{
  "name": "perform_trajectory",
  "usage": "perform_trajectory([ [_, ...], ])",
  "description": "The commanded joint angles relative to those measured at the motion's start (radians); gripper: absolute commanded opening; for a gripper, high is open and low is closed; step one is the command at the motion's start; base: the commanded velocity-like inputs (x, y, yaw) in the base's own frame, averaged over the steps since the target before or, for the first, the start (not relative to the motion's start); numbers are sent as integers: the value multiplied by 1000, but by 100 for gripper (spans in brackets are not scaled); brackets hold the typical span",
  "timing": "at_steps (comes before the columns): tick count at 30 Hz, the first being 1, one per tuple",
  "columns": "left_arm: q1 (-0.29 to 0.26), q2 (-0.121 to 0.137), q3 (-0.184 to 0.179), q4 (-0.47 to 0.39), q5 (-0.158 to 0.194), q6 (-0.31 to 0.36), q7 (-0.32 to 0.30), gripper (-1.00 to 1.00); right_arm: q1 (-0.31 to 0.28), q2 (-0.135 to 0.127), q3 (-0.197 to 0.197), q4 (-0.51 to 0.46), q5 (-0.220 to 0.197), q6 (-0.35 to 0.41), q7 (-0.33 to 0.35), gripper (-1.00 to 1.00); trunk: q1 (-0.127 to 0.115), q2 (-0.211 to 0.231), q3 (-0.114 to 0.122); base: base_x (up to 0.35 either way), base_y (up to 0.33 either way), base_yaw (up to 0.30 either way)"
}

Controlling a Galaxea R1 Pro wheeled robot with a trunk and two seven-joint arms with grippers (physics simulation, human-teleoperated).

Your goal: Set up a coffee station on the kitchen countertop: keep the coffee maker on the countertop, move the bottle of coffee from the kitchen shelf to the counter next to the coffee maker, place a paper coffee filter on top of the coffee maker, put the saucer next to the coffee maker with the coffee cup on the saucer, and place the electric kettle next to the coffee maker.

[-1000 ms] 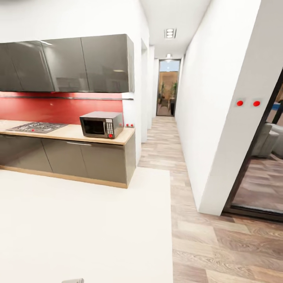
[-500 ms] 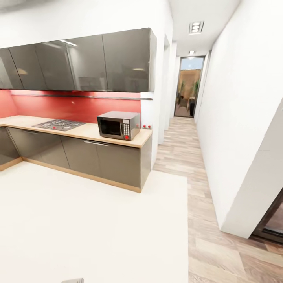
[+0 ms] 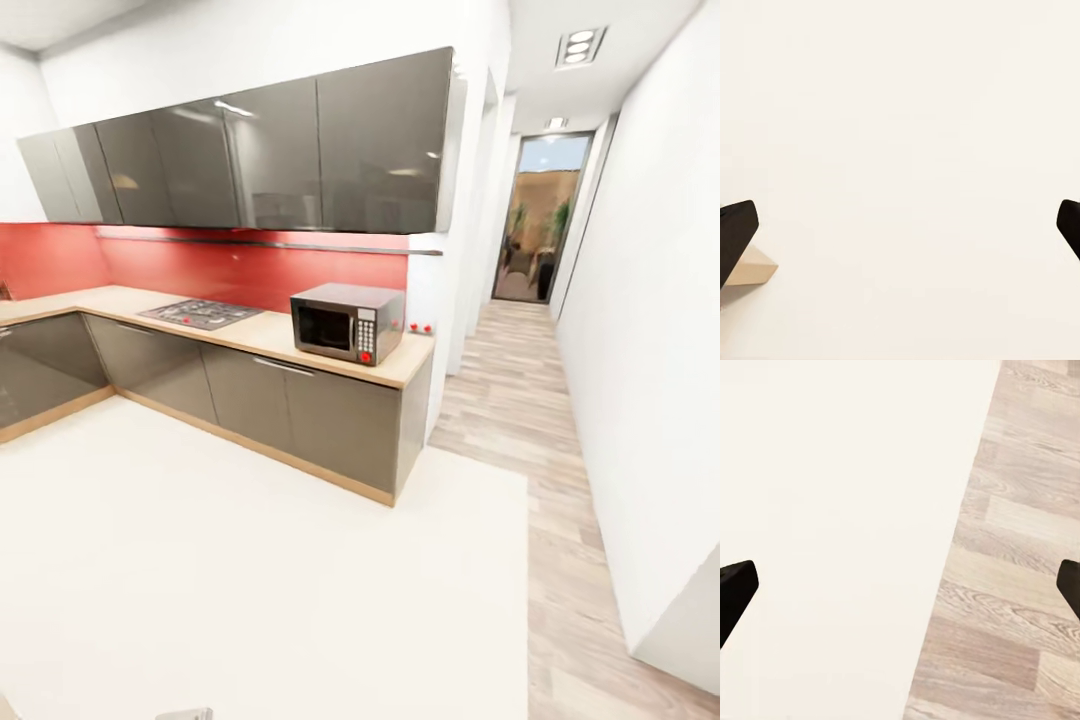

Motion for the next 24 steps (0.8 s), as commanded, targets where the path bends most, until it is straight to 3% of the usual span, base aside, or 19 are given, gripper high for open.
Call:
perform_trajectory([
  [1, -1, 0, 1, 2, 0, -3, 1, 100, -1, 0, -2, 0, 1, -3, 1, 100, 1, -2, -3, 339, 0, 275],
  [24, -1, 0, 1, 0, -1, -4, 1, 100, -1, 0, -1, -1, 1, -3, 1, 100, 1, -2, -13, 339, -33, 275],
])
